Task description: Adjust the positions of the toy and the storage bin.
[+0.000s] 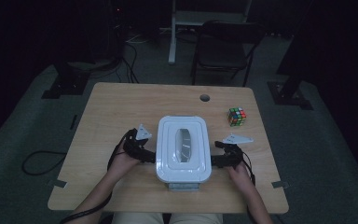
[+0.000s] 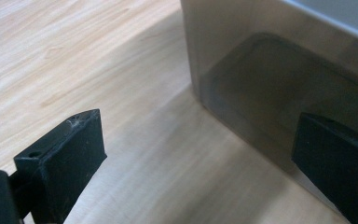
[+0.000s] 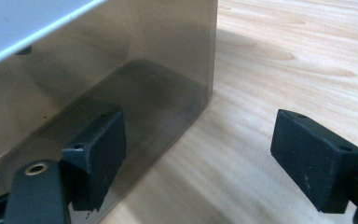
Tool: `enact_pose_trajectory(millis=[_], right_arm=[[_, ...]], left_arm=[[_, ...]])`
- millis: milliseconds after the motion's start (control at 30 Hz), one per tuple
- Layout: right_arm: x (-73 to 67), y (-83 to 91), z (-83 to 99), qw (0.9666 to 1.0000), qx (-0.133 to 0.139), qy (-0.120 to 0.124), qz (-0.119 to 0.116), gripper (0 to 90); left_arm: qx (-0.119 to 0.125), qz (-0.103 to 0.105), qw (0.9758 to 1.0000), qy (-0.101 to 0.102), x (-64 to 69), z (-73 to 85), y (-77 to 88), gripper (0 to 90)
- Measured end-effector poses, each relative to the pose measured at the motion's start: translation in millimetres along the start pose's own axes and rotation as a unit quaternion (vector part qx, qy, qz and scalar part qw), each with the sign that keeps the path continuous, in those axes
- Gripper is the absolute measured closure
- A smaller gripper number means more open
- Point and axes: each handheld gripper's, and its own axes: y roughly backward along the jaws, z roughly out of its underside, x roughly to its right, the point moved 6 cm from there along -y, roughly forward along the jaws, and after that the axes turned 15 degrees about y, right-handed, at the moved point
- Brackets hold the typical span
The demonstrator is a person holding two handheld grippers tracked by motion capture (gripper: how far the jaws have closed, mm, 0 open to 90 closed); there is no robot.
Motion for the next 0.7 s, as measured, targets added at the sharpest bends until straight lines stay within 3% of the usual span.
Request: enact_pose_trajectory(millis=[167, 333, 500, 600, 667, 700], right_arm=[[-8.6, 9.2, 6.3, 1.0, 0.002, -0.005, -0.001, 18.0], [-16.7, 14.0, 11.0, 0.9999, 0.006, -0.008, -0.005, 18.0], [-14.1, 19.0, 14.0, 0.9992, 0.03, -0.025, -0.012, 13.2], [-1.1, 23.9, 15.1, 0.9984, 0.038, -0.033, 0.023, 13.2], [9.1, 28.2, 17.0, 0.9976, 0.029, -0.027, 0.056, 13.0], [13.4, 30.7, 18.4, 0.9978, 0.022, -0.02, 0.06, 12.6]], left_arm=[[-0.004, 0.008, 0.9999, -0.007, 8.8, 7.7, 6.8, 3.4], [0.001, 0.012, 0.9999, -0.001, 10.1, 13.1, 10.3, 3.4], [0.002, 0.034, 0.9991, 0.026, 4.7, 21.4, 7.9, 3.3], [-0.004, 0.022, 0.9992, 0.033, -3.0, 30.5, 5.4, 3.3], [-0.004, 0.017, 0.999, 0.042, -9.8, 35.7, 6.5, 3.3], [-0.005, 0.016, 0.9989, 0.045, -13.2, 38.0, 7.6, 3.3]])
